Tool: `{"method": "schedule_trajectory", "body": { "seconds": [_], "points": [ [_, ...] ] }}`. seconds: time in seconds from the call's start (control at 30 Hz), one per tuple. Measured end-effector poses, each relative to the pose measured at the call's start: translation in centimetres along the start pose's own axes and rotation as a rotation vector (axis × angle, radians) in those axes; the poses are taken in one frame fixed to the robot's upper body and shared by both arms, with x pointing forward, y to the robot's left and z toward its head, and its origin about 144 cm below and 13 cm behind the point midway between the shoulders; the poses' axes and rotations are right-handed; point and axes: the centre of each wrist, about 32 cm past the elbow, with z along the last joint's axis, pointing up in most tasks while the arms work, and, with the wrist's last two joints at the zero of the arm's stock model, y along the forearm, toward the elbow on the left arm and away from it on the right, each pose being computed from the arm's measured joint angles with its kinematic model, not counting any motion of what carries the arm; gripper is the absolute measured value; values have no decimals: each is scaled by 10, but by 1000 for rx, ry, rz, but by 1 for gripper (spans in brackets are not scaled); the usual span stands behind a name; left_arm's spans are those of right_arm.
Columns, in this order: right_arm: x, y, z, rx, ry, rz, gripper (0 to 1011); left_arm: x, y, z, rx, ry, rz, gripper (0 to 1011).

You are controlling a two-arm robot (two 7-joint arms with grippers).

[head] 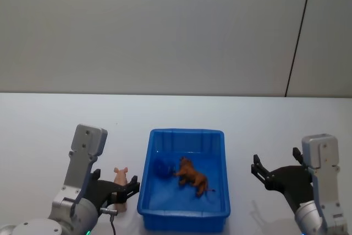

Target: Pick up the two dolls from the table and place them into the box.

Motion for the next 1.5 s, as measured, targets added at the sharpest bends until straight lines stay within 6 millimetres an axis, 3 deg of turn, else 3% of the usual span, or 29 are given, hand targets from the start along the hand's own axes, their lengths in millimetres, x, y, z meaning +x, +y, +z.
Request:
{"method": "schedule_trajectory", "body": {
  "seconds": [1.3, 1.5],
  "points": [
    [0, 0, 0, 0, 0, 0, 1001, 20, -29, -13, 126, 27, 0, 1001],
    [0, 0, 0, 0, 0, 0, 1001, 23, -36, -14, 135, 28, -10, 907]
  ]
}}
